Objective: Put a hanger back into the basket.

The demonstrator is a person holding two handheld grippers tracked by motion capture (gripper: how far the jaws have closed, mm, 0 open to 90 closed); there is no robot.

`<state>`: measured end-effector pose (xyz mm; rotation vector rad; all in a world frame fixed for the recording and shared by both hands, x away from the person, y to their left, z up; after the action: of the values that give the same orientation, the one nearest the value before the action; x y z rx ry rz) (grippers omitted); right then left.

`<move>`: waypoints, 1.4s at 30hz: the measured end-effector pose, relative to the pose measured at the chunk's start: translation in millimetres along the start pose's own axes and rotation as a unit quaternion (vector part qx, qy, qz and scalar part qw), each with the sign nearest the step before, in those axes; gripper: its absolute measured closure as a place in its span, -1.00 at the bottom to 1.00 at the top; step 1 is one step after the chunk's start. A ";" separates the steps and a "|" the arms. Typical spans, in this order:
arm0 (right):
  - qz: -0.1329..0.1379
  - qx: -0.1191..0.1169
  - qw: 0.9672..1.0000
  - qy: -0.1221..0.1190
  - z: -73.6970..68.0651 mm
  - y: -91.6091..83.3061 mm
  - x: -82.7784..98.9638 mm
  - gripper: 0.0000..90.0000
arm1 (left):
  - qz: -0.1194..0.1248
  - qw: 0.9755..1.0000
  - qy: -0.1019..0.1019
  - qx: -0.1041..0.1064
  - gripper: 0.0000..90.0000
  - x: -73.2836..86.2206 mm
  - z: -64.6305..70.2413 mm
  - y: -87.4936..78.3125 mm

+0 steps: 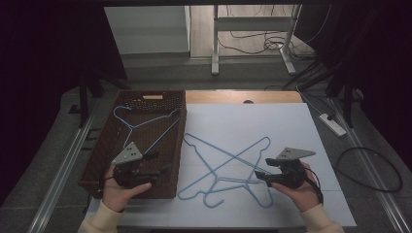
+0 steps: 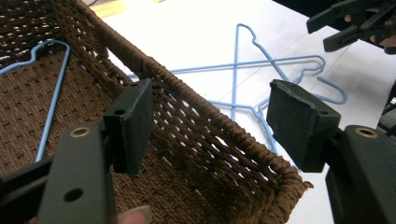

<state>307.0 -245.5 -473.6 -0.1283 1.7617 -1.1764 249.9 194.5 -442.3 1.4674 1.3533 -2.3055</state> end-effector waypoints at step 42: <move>-0.249 -0.066 0.944 -0.204 -42.4 97.2 -52.7 0.70 | -0.012 1.000 0.009 0.016 -0.27 1.1 5.1 8.7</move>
<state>340.7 -137.9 -509.9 -0.8807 1.4692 -1.2654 250.1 185.9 -447.9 1.4936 1.3514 -2.3448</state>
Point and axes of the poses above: each handheld gripper's, and its own axes: y roughly forward along the jaws, x roughly out of its underside, z roughly to its right, the point moved 1 cm from there along y, roughly forward along the jaws, and after that the axes turned 8 degrees about -z, right-handed, at the moved point
